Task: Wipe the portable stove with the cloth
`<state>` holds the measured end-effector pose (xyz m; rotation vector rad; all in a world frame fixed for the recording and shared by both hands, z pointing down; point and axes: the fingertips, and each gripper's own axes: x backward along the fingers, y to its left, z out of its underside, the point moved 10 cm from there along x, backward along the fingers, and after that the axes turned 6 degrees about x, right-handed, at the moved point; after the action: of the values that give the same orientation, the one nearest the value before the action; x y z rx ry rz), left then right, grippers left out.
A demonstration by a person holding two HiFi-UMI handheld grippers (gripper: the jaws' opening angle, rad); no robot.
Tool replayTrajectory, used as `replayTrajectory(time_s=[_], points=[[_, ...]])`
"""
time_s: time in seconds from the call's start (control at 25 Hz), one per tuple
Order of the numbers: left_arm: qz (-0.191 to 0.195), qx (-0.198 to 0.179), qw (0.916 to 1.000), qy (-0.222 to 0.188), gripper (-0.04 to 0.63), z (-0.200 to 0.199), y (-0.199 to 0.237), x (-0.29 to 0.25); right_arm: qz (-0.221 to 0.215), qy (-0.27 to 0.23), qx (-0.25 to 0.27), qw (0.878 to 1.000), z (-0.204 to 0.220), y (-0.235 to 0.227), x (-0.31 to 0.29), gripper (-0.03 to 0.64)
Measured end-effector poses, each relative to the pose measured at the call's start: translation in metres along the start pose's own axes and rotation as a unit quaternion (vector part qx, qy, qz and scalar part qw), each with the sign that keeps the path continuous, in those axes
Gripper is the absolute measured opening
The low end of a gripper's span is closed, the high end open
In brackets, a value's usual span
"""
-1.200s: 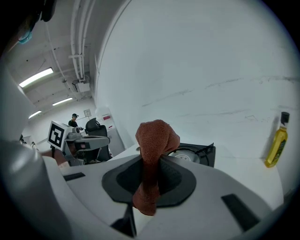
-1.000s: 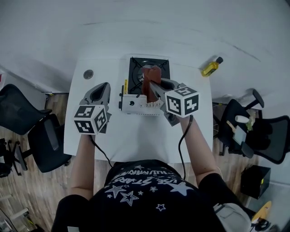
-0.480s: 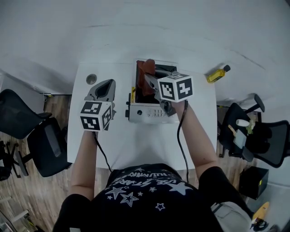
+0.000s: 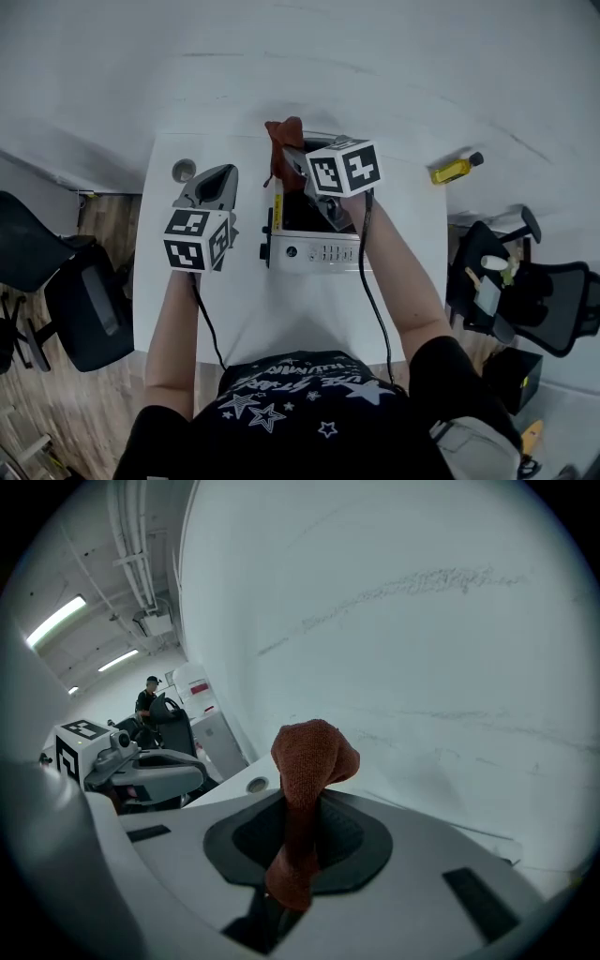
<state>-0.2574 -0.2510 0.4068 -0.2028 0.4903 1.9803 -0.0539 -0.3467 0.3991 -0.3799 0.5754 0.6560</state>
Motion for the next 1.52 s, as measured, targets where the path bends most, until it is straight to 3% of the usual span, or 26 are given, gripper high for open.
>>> replayTrajectory(time_s=[0.16,0.52,1.52], points=[[-0.002,0.008,0.9999,0.008,0.006,0.004,0.01,-0.01,-0.003,0.027,0.005,1.0,0.0,-0.007,-0.024,0.06],[0.005,0.017,0.9995,0.027,0.006,0.012,0.013,-0.029,0.037,0.062,0.016,0.997,0.004,-0.027,-0.043,0.06],[0.029,0.003,0.9982,0.053,0.006,0.01,-0.028,-0.035,0.091,0.073,-0.062,0.991,0.056,-0.088,0.026,0.06]])
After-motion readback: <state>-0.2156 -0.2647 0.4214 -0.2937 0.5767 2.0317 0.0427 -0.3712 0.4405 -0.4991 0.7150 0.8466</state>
